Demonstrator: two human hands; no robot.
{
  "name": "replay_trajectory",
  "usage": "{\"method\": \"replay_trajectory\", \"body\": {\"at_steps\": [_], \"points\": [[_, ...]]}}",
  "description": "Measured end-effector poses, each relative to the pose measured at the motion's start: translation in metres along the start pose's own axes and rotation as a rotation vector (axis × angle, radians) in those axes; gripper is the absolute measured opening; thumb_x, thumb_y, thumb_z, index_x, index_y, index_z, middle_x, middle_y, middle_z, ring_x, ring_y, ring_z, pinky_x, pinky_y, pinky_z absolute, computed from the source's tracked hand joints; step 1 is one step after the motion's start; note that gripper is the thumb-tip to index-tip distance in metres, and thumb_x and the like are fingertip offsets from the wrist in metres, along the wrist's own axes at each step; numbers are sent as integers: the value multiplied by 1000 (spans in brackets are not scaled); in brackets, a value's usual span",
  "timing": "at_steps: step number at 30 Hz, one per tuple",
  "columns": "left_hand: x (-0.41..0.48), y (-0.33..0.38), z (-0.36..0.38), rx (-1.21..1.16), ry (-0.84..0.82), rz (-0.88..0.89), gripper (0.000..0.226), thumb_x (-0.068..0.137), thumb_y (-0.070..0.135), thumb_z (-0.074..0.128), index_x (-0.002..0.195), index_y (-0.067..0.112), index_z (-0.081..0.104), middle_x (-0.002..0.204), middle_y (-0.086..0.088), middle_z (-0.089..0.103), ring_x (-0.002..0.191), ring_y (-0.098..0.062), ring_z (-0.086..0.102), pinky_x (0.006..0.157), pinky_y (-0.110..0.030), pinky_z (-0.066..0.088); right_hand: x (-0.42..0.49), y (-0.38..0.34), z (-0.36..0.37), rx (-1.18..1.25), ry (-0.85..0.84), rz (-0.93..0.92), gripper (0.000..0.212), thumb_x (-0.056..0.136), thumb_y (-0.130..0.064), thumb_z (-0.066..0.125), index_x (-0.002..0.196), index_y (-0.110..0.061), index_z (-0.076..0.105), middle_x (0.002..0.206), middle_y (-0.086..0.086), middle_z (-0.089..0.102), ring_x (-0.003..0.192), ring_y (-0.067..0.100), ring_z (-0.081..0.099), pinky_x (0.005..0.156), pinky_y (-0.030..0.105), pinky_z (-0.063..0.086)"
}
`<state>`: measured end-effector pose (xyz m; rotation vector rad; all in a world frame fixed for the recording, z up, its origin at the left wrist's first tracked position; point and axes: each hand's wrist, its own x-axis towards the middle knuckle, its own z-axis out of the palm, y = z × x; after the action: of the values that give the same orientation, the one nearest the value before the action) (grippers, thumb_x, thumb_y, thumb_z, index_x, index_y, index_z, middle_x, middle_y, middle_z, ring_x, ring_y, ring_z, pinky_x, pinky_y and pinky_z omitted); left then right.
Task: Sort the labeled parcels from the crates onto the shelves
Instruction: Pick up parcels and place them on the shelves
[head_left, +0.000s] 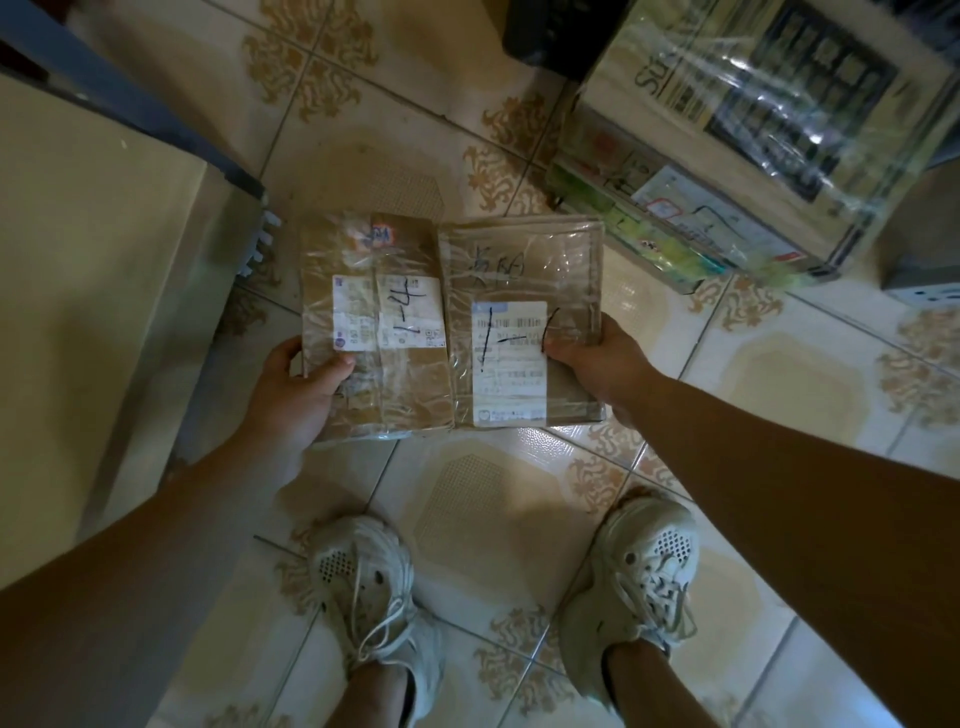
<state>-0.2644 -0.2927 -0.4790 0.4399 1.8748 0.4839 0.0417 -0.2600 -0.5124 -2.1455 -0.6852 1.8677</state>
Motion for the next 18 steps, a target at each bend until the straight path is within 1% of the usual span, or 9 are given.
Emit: {"method": "replay_trajectory", "body": {"at_steps": [2, 5, 7, 9, 10, 12, 14, 16, 18], "points": [[-12, 10, 2, -30, 14, 15, 51, 82, 35, 73, 128, 24, 56, 113, -2, 70, 95, -23, 71, 83, -50, 57, -7, -9, -1, -67, 27, 7, 60, 83, -22, 77, 136, -16, 48, 117, 3, 64, 102, 25, 67, 87, 40, 57], [-31, 30, 6, -57, 22, 69, 41, 88, 26, 69, 126, 20, 56, 106, 2, 70, 92, -17, 70, 82, -41, 57, -24, -29, 2, -145, 55, -12, 69, 82, -31, 76, 140, -11, 43, 123, 9, 63, 104, 28, 66, 91, 46, 57], [-43, 46, 7, -73, 23, 94, 39, 89, 23, 67, 125, 21, 54, 104, 6, 68, 90, -12, 67, 83, -38, 55, -38, -45, 3, -180, 69, -54, 70, 84, -36, 74, 142, -12, 42, 124, 7, 63, 103, 26, 65, 88, 41, 57], [-52, 64, 7, -79, 6, 113, 43, 88, 25, 69, 128, 24, 54, 110, 3, 69, 95, -15, 68, 88, -43, 55, -53, -60, 3, -214, 61, -94, 75, 88, -41, 70, 151, -17, 35, 133, 6, 58, 112, 25, 62, 85, 30, 51], [-55, 72, 7, -77, -4, 120, 41, 87, 26, 70, 125, 29, 57, 110, 4, 70, 97, -17, 69, 90, -46, 54, -60, -65, 5, -220, 42, -104, 77, 90, -44, 66, 154, -19, 30, 142, 7, 52, 121, 26, 57, 89, 28, 46], [-64, 89, 7, -92, -22, 134, 28, 86, 28, 71, 112, 35, 61, 107, 5, 71, 98, -19, 69, 92, -49, 52, -78, -76, 8, -201, -32, -133, 76, 92, -50, 61, 155, -24, 28, 154, 7, 40, 135, 27, 45, 102, 31, 41], [-77, 108, 10, -120, -45, 153, 25, 88, 26, 68, 110, 34, 60, 103, 7, 71, 96, -18, 69, 90, -46, 53, -98, -88, 12, -166, -89, -165, 75, 91, -56, 59, 154, -28, 31, 154, 5, 40, 137, 26, 44, 111, 40, 38], [-97, 129, 13, -145, -66, 161, 31, 89, 26, 67, 118, 30, 57, 104, 5, 71, 96, -19, 69, 86, -45, 55, -124, -101, 12, -135, -100, -193, 76, 88, -59, 61, 152, -29, 34, 148, 3, 47, 132, 25, 48, 112, 44, 39], [-118, 151, 14, -161, -91, 173, 31, 89, 27, 67, 118, 31, 57, 105, 4, 71, 96, -20, 69, 85, -46, 55, -151, -113, 9, -101, -107, -213, 80, 79, -66, 64, 148, -32, 40, 139, -1, 55, 124, 22, 55, 109, 43, 42]]}}
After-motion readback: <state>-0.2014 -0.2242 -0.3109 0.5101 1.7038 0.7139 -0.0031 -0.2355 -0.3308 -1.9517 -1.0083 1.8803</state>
